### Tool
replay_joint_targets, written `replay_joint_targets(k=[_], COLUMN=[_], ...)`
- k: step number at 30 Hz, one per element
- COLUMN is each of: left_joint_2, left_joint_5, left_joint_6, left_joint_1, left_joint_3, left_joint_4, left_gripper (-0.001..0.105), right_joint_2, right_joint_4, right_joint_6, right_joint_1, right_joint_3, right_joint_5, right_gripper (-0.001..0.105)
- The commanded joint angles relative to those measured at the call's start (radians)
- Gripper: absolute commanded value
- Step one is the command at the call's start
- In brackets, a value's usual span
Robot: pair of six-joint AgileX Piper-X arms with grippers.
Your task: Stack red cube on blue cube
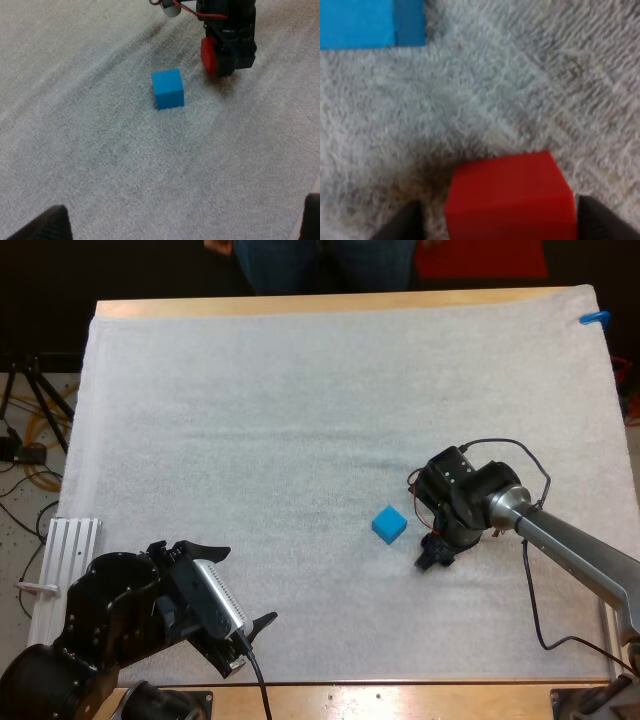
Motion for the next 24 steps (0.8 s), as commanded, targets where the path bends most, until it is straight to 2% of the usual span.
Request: replay_joint_targets(k=[1, 4, 7, 21, 24], left_joint_2=[0.000, 0.000, 0.000, 0.000, 0.000], left_joint_5=[-0.004, -0.004, -0.004, -0.004, -0.004], left_joint_6=[0.001, 0.001, 0.001, 0.001, 0.001], left_joint_1=[-0.003, -0.003, -0.003, -0.003, -0.003], left_joint_3=[-0.006, -0.006, -0.006, -0.006, -0.006], left_joint_4=[0.002, 0.002, 0.002, 0.001, 0.001], left_gripper=[0.087, 0.087, 0.087, 0.087, 0.087], right_joint_2=[-0.004, -0.008, -0.018, -0.150, -0.150], right_joint_4=[0.001, 0.006, 0.024, 0.075, 0.071], right_joint_6=[-0.008, -0.005, -0.005, 0.038, 0.041], right_joint_1=[0.001, 0.001, 0.001, 0.001, 0.018], right_joint_3=[-0.008, -0.010, -0.016, -0.162, -0.176], right_joint_5=[-0.004, -0.001, -0.001, -0.016, -0.028], right_gripper=[0.039, 0.021, 0.014, 0.015, 0.020])
